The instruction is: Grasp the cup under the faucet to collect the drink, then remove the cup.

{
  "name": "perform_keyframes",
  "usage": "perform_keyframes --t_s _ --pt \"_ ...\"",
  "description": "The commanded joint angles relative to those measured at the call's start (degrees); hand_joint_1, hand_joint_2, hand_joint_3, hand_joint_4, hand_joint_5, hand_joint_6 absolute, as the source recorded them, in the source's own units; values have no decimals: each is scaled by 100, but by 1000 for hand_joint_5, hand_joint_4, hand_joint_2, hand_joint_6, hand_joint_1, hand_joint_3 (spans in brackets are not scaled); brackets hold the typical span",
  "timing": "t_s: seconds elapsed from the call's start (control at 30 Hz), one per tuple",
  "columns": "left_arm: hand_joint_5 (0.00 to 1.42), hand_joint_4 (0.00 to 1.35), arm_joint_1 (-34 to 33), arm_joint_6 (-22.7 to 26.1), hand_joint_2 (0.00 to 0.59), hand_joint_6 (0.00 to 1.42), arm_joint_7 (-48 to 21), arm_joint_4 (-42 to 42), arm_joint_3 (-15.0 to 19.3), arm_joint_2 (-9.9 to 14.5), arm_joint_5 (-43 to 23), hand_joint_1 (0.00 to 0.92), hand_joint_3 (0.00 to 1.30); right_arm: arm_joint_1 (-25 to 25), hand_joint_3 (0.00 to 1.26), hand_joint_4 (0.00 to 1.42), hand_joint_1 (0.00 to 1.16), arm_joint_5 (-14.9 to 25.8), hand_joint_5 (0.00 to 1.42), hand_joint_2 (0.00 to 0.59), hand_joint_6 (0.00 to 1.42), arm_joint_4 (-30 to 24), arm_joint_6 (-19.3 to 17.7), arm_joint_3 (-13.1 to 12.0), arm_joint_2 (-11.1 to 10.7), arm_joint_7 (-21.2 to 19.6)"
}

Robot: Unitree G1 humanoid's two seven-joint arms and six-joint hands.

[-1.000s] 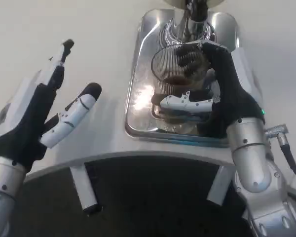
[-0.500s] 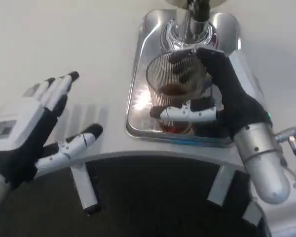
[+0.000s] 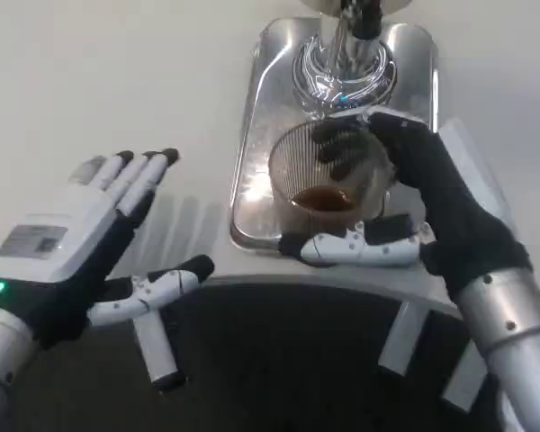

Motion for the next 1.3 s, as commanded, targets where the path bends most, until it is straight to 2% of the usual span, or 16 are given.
perform_keyframes --t_s 0.03,0.43,0.67,0.97,1.13,1.3 --pt "0 0 49 -146 174 0 -51 -189 -54 178 170 0 0 454 649 649 1162 147 734 513 940 -868 72 -54 -74 268" --pt "0 0 430 -342 164 0 -239 -801 76 378 160 0 0 1518 626 621 1162 451 716 532 915 -2298 329 -409 -354 844" --pt "0 0 808 -378 162 0 -399 -1278 225 294 84 0 0 1922 624 620 1162 680 712 538 915 -2847 478 -744 -531 1115" --pt "0 0 1195 -415 159 0 -549 -1818 332 191 -30 0 0 2206 629 632 1162 1008 716 540 915 -2907 73 -1197 -601 1354" --pt "0 0 1265 -718 161 0 -578 -1861 354 250 -247 0 0 2412 638 636 1162 1223 716 528 915 -2907 -193 -1467 -689 1481" --pt "0 0 1210 -945 169 0 -623 -1781 322 219 -421 0 0 2576 642 641 1162 1334 716 527 914 -2907 -372 -1563 -710 1533"
